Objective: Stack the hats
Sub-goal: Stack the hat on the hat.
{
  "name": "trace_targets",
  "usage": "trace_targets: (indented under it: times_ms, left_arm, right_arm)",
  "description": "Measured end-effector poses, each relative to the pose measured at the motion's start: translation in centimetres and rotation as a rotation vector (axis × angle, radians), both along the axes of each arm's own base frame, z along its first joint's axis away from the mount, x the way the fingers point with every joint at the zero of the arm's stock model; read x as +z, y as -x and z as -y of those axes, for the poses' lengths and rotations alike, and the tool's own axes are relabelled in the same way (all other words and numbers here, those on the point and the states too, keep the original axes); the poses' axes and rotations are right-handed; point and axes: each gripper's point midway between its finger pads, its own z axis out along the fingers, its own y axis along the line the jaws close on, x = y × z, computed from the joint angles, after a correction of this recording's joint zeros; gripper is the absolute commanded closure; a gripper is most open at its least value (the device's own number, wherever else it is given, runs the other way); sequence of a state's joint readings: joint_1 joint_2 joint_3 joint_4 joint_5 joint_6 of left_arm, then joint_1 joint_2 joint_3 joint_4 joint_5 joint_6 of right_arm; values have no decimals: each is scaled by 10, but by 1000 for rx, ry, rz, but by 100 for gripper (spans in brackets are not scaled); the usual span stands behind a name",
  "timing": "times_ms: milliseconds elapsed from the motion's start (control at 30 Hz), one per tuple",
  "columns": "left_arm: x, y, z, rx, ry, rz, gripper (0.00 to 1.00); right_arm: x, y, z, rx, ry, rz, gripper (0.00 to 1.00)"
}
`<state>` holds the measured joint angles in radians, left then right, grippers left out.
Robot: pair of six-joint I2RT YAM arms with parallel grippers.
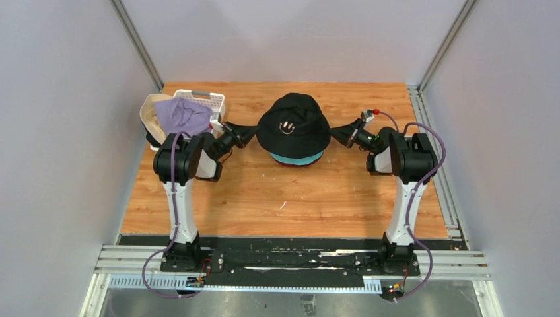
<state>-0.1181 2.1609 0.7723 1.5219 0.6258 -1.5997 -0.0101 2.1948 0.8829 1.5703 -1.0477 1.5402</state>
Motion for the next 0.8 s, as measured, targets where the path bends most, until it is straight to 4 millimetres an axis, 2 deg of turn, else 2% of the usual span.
trace_targets:
  times_ms: [100,267,333,467,667,800]
  left_arm:
    - [-2,1,-2,2,-9,0,100]
    - [-15,1,-20,47,-50,-2,100]
    - [-16,0,-21,52,-59,4,100]
    - [-15,0,-22,54,-63,7,98]
    - [-9,-3,-22,47,-47,11,80]
    - [1,-10,-21,45,-34,34,74]
  right_arm:
    - [-5,0,8,-19,12,2,99]
    - [-40,3,33,-81,41,-94,99]
    - [-46,4,38,-93,49,-110,99]
    - [-48,4,39,-95,62,-100,99]
    - [-45,4,39,-93,69,-85,99]
    - [-37,4,38,-91,64,-61,88]
